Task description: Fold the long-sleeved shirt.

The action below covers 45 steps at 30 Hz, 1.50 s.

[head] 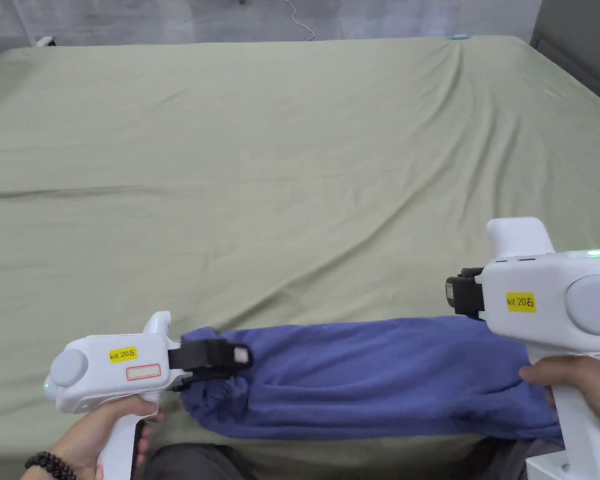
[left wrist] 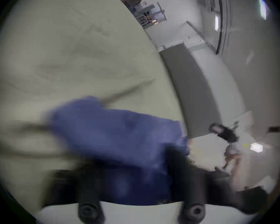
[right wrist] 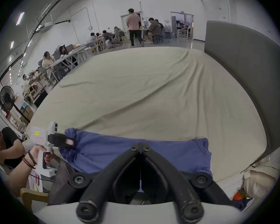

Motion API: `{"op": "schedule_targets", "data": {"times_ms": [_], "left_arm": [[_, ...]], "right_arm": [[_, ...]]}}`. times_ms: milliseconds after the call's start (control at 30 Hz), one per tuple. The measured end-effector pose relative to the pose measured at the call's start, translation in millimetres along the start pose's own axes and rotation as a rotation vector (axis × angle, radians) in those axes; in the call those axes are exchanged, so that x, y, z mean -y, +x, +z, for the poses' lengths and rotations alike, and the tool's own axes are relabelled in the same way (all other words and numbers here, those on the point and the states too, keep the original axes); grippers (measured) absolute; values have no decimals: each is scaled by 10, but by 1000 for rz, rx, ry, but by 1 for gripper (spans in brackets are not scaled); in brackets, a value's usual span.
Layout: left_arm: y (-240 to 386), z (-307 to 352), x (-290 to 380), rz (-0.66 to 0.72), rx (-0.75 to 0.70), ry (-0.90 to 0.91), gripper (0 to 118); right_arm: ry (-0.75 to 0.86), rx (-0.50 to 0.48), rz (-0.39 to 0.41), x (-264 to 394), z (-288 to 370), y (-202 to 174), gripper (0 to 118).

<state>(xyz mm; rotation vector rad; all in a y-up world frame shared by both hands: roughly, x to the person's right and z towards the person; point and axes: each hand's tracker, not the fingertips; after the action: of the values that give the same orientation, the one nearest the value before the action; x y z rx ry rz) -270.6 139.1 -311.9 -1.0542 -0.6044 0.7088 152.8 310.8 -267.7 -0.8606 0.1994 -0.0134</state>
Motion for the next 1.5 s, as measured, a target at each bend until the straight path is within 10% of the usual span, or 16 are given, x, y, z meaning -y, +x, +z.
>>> {"op": "schedule_targets", "data": {"times_ms": [567, 900, 1267, 1500], "left_arm": [[-399, 1033, -284, -44, -236, 245, 0], [-741, 2179, -338, 200, -292, 423, 0], [950, 1211, -307, -102, 131, 299, 0], [1732, -164, -217, -204, 19, 63, 0]], "right_arm": [[-6, 85, 5, 13, 3, -24, 0], [-7, 21, 9, -29, -106, -60, 0], [-15, 13, 16, 3, -136, -84, 0], [-23, 57, -33, 83, -83, 134, 0]]}}
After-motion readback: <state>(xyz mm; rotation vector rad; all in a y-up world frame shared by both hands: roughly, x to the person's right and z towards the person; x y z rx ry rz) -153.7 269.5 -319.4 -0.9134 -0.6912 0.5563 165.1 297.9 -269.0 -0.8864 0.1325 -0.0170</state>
